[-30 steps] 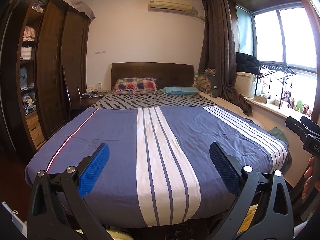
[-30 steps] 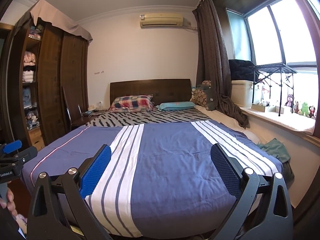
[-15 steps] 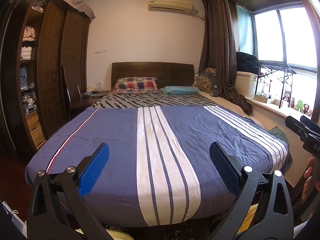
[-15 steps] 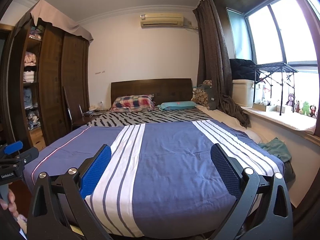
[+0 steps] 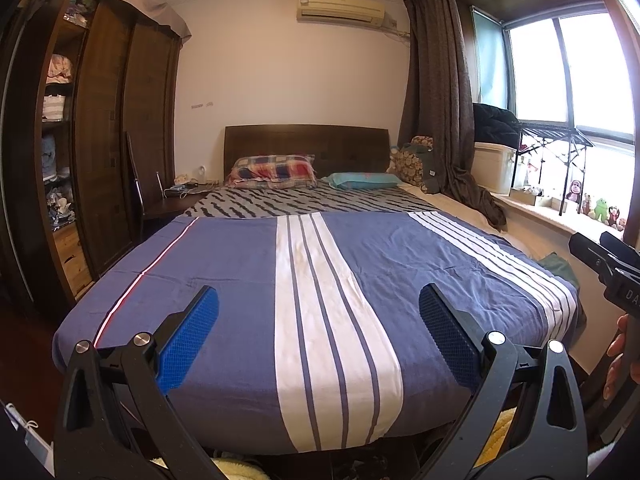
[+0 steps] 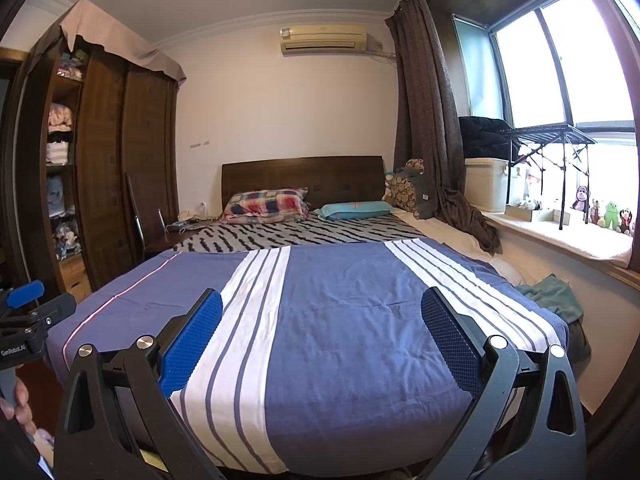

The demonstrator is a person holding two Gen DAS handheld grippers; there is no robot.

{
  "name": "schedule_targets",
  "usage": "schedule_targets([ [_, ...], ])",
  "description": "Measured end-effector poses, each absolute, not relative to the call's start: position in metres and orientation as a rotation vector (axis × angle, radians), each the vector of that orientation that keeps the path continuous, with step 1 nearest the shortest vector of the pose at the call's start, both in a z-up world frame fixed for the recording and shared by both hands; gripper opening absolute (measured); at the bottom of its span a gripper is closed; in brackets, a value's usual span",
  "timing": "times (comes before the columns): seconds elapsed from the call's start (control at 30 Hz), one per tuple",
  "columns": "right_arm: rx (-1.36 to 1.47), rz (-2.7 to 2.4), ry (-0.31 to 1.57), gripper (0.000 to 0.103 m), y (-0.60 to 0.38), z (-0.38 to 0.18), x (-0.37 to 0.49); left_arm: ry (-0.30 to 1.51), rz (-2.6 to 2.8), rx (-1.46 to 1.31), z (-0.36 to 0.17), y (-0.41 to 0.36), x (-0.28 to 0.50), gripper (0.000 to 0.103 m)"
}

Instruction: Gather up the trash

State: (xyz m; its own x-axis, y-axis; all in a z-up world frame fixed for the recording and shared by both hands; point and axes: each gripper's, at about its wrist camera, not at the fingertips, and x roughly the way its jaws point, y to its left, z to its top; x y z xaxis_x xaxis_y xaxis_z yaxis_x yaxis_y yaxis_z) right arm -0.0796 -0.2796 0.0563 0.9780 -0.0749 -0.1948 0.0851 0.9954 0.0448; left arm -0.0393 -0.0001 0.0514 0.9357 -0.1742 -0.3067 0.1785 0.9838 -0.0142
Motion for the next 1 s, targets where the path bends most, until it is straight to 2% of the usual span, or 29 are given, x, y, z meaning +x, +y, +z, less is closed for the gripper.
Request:
schedule_targets([
  [1.0, 0.054, -0.071, 0.193, 0.1, -0.2791, 0.0568, -0.079, 0.311, -0.172, 0.014, 0.0515, 0.0005, -0.0387, 0.095],
])
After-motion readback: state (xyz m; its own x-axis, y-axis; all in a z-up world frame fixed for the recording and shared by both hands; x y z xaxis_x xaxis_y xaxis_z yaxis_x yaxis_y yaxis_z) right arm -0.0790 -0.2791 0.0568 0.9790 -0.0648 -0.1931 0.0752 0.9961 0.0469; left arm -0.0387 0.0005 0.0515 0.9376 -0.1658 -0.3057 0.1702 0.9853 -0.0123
